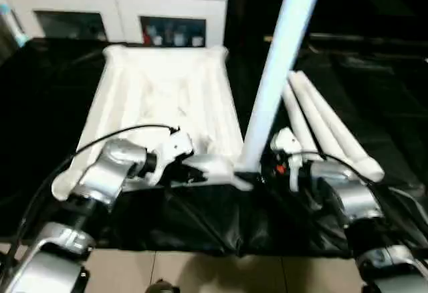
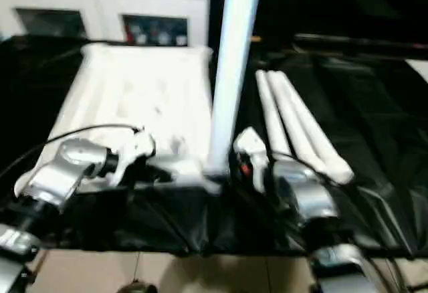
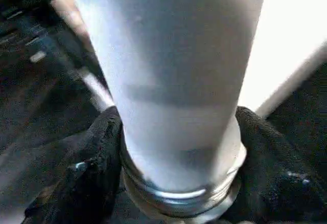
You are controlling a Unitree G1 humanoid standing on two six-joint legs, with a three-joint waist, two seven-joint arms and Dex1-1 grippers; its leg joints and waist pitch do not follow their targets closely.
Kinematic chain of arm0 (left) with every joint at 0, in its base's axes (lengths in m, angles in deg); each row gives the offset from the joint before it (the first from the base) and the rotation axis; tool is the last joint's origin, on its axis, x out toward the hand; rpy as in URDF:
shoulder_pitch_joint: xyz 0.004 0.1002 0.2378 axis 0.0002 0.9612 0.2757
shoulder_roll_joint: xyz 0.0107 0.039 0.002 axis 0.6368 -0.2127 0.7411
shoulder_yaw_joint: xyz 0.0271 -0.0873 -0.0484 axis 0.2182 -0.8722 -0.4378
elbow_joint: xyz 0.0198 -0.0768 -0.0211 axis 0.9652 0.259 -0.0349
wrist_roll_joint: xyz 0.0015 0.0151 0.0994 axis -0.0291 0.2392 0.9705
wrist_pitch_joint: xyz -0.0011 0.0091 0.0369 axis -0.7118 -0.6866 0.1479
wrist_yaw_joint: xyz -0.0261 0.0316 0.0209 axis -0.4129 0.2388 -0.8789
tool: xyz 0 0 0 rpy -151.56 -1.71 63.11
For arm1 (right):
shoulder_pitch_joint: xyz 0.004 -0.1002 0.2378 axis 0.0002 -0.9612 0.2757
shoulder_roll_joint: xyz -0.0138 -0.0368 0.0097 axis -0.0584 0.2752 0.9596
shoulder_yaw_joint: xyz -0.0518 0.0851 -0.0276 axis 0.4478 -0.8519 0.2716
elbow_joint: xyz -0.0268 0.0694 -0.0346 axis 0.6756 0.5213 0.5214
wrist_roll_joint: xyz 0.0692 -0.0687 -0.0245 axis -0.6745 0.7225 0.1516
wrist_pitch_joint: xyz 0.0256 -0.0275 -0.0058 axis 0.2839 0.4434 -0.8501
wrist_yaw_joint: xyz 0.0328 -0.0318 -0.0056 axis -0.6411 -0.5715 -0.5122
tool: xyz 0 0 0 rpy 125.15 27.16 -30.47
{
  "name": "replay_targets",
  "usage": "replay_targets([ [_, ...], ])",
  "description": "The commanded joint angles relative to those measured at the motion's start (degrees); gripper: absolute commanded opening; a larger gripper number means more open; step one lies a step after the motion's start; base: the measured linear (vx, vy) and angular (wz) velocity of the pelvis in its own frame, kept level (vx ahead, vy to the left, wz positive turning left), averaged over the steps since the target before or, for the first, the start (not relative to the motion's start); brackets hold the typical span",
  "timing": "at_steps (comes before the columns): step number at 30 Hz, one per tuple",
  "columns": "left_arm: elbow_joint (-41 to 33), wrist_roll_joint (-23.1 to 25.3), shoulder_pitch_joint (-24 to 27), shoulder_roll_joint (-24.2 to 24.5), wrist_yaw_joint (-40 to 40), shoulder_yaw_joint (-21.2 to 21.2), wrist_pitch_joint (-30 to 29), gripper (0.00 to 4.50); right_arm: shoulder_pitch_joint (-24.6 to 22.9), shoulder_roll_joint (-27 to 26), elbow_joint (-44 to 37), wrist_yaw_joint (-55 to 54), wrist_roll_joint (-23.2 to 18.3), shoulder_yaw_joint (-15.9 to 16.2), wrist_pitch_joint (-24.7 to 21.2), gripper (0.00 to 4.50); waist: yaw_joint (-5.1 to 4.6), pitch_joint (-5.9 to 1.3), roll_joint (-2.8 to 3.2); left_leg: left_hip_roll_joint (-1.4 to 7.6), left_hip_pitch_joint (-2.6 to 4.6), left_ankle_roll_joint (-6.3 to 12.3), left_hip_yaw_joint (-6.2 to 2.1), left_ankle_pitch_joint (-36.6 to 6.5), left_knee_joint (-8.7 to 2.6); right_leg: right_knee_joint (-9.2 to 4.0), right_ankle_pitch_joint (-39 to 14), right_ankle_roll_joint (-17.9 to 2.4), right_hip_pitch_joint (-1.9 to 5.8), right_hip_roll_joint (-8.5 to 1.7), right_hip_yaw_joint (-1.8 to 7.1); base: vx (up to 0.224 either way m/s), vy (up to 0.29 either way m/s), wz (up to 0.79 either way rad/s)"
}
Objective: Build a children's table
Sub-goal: Rotate leg to tighten
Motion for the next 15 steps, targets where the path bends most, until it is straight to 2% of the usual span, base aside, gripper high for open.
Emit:
replay_targets([
  [1,-0.46,0.53,-3.11,-5.19,12.26,-2.41,-3.15,0.0,2.94,-7.59,5.7,-8.84,0.92,2.46,1.14,2.78,-0.15,-3.38,-0.2,2.21,1.44,-2.19,-1.15,-21.78,-4.57,-5.27,-25.19,-9.91,1.67,-3.63,2.19,0.0,0.0,0.0],
  [2,-0.08,0.89,-3.49,-6.47,14.75,-2.82,-3.86,0.0,4.14,-8.93,8.21,-12.97,1.53,1.81,1.7,2.77,-0.76,-3.39,-0.14,2.1,1.35,-2.91,-1.26,-21.86,-4.54,-5.22,-26.1,-9.84,1.62,-3.72,2.08,0.0,0.0,0.0],
  [3,0.17,1.09,-3.7,-7.22,16.18,-3.05,-4.21,0.0,4.81,-9.68,9.6,-15.27,1.87,1.49,1.99,2.77,-0.94,-3.44,-0.13,1.94,1.32,-3.03,-1.42,-21.92,-4.5,-5.52,-27.57,-9.01,1.79,-3.75,1.9,0.0,0.0,0.0],
  [5,0.81,1.75,-4.08,-9.37,20.14,-3.74,-5.06,0.0,6.52,-12.21,12.96,-21.54,3.21,0.78,3.31,2.77,-0.94,-3.43,-0.12,1.93,1.65,-2.36,-1.17,-22.18,-4.3,-5.9,-27.53,-8.48,1.31,-3.65,2.1,0.0,0.0,0.0],
  [6,1.16,2.13,-4.23,-10.23,21.74,-3.87,-5.18,0.0,7.19,-13.48,14.07,-23.29,3.76,0.69,3.87,2.76,-0.92,-3.59,-0.28,1.88,1.52,-1.82,-1.09,-21.31,-4.22,-5.78,-26.14,-8.64,1.43,-3.63,2.2,0.0,0.0,0.0],
  [12,0.66,2.38,-3.96,-11.99,23.54,-3.74,-5.77,0.0,9.33,-17.14,17.14,-26.59,5.28,0.74,6.0,2.76,-0.77,-3.83,-0.23,1.97,0.94,-0.76,-0.89,-18.08,-4.43,-4.85,-18.26,-9.69,1.91,-3.19,2.22,0.0,0.0,0.0],
  [13,0.36,2.48,-3.89,-12.18,23.72,-3.57,-5.94,0.0,10.05,-17.47,18.75,-27.12,5.5,0.51,7.29,3.32,-0.81,-3.84,-0.37,1.99,0.93,-0.72,-0.86,-17.93,-4.43,-4.81,-17.88,-9.87,1.93,-3.2,2.2,0.0,0.0,0.0],
  [15,-0.37,2.38,-3.46,-11.87,22.65,-2.94,-5.72,0.0,10.47,-17.42,19.57,-26.93,5.11,0.09,8.0,3.46,-0.74,-3.8,-0.24,1.95,1.07,-0.4,-0.72,-17.61,-4.31,-4.77,-17.01,-10.46,1.89,-3.18,2.27,0.0,0.0,0.0],
])
